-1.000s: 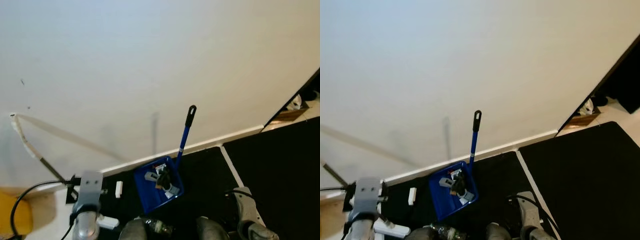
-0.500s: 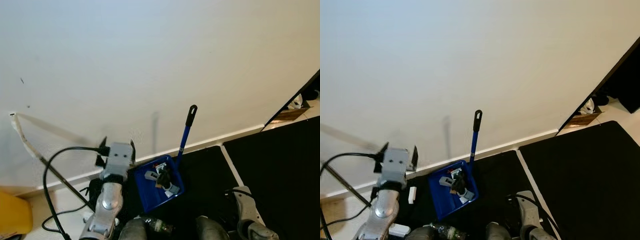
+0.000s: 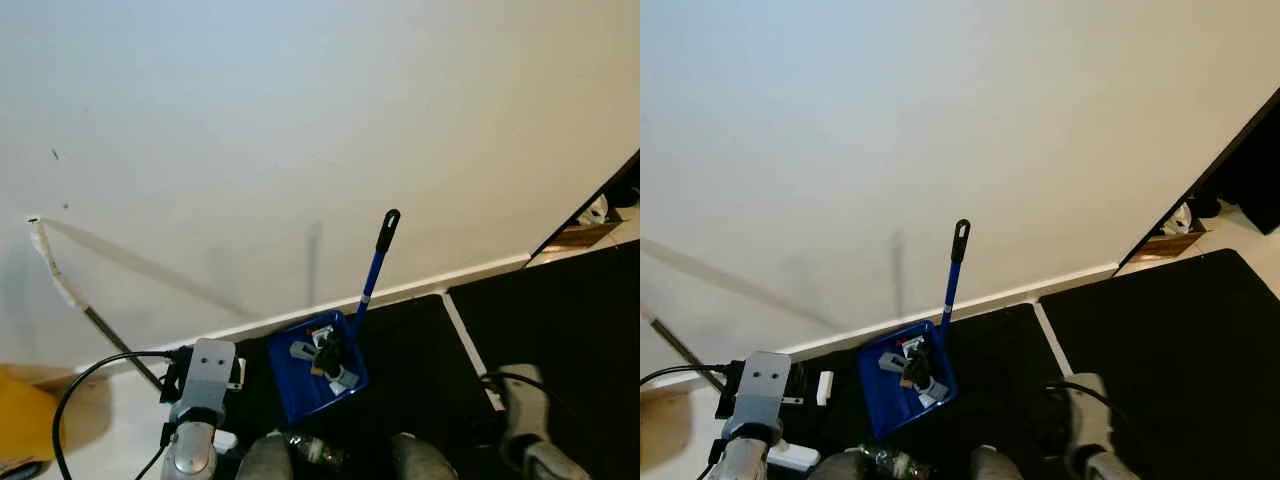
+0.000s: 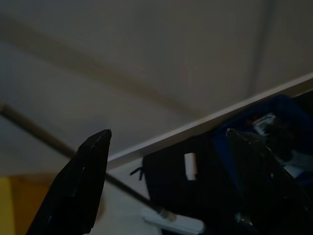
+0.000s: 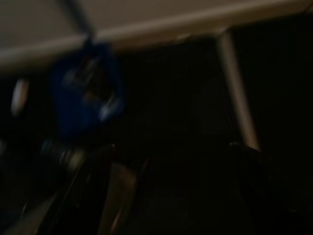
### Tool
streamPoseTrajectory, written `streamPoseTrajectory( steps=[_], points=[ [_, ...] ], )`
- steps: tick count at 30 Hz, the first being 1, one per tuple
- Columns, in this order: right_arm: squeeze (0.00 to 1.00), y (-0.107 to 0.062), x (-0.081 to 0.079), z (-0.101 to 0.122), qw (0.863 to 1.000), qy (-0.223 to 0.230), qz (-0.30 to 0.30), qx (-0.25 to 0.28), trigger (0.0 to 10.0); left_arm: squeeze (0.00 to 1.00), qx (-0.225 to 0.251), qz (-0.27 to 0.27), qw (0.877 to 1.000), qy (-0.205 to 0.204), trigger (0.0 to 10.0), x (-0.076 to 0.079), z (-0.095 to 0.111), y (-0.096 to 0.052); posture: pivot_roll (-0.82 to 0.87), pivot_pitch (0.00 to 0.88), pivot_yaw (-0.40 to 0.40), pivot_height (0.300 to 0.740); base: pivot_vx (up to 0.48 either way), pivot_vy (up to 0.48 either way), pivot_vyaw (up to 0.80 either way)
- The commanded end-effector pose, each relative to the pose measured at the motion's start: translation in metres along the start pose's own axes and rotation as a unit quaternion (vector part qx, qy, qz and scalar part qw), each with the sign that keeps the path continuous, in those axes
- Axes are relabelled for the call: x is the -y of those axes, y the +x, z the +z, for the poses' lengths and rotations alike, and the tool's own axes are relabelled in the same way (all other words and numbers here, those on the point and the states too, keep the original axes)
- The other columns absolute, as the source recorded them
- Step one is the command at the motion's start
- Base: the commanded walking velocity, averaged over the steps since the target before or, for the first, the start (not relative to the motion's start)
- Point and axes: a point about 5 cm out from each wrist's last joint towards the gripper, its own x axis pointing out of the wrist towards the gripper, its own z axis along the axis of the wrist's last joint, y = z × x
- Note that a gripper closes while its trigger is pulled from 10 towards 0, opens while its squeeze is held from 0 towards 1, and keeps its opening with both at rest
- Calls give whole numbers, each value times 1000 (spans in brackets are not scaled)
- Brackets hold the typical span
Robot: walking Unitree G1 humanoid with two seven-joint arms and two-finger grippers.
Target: Sweep floor
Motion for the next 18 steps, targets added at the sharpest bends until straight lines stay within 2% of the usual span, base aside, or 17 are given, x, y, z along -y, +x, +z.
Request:
streamPoseTrajectory(
  steps=[1,2,5,7,8,9,10,12,14,15,17,18],
  points=[
    [0,10,-3,41,995,3,5,103,10000,0,-3,-29,999,-29,10000,7,5,0,37,86,-35,740,0,0,0],
    [0,10,-3,41,995,3,5,103,10000,0,-3,-29,999,-29,10000,7,5,0,37,86,-35,740,0,0,0],
    [0,26,-38,109,972,-12,45,229,10000,0,16,-60,996,-68,10000,8,25,10,32,85,-21,740,0,0,0],
    [0,32,-59,128,962,-18,72,262,10000,0,46,-77,993,-72,10000,10,43,17,36,84,-18,740,0,0,0],
    [0,32,-59,128,962,-18,72,262,10000,0,46,-77,993,-72,10000,10,43,17,36,84,-18,740,0,0,0],
    [0,35,-71,130,961,-17,90,262,10000,0,65,-81,991,-80,10000,10,54,21,39,84,-16,740,0,0,0],
    [0,40,-83,121,964,-29,105,243,10000,0,85,-76,990,-87,10000,11,68,28,48,80,-19,740,0,0,0],
    [0,42,-87,113,967,-41,107,226,10000,0,95,-68,990,-81,10000,12,72,31,48,80,-19,740,0,0,0],
    [0,43,-89,106,970,-47,106,212,10000,0,100,-60,991,-72,10000,12,73,34,59,79,-23,740,0,0,0],
    [0,44,-91,100,974,-47,103,197,10000,0,99,-49,993,-53,10000,14,70,36,60,78,-26,740,0,0,0],
    [0,44,-91,100,974,-47,103,197,10000,0,99,-49,993,-53,10000,14,70,36,60,78,-26,740,0,0,0],
    [0,44,-95,93,978,-48,100,179,10000,0,75,-27,996,-41,10000,16,57,37,51,78,-28,740,0,0,0]
  ],
)
